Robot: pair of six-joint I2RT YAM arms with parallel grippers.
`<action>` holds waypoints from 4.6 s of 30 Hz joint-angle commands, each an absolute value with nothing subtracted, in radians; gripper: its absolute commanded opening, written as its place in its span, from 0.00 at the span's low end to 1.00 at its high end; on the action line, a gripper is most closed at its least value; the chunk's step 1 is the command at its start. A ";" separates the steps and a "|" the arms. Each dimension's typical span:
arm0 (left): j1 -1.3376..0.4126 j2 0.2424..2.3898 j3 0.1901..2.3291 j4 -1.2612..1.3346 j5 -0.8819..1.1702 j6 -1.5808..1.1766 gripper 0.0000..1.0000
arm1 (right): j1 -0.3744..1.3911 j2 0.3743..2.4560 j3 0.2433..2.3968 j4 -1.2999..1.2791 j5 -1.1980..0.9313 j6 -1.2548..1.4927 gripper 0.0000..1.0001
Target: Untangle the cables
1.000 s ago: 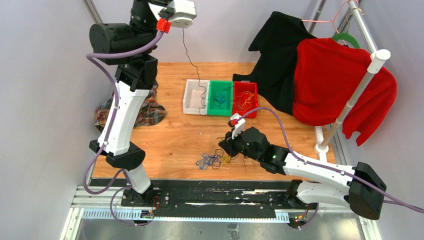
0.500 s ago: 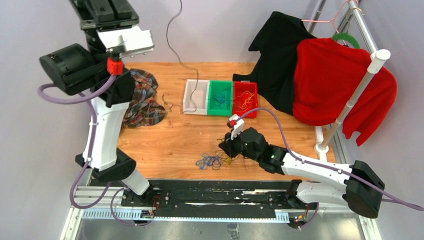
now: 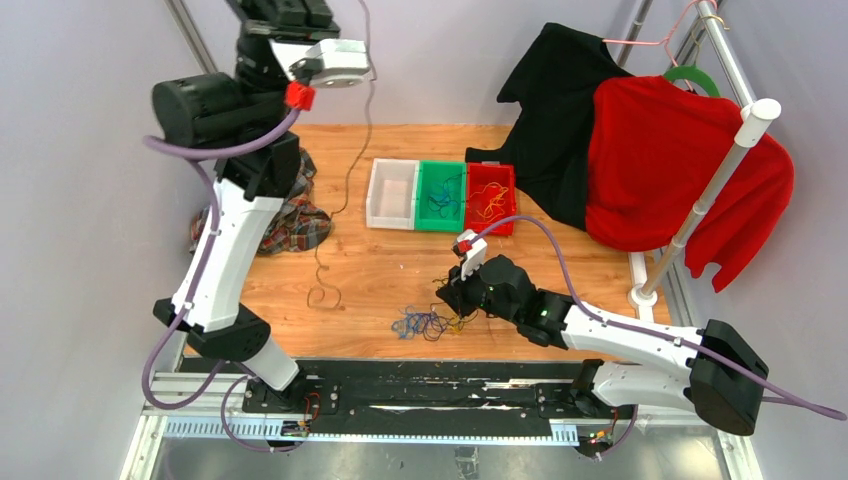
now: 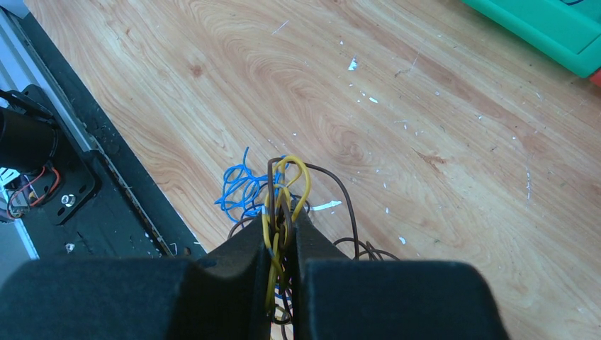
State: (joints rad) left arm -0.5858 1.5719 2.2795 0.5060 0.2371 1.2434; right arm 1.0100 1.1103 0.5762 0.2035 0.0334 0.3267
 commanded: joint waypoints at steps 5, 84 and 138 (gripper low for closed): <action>-0.587 1.599 2.246 0.494 0.185 1.254 0.01 | 1.001 1.085 0.572 0.199 0.040 0.338 0.04; -0.398 1.467 1.364 0.532 0.119 1.197 0.00 | 1.000 1.028 0.503 0.183 0.041 0.371 0.02; -0.414 1.891 1.513 -0.367 0.058 0.764 0.67 | 0.969 1.091 0.556 0.181 0.060 0.390 0.02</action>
State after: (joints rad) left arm -0.4221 1.9480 1.4265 -0.2813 -0.0044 0.8413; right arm 0.9863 1.0817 0.5167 0.1596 0.0608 0.3767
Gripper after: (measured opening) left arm 0.495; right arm 0.088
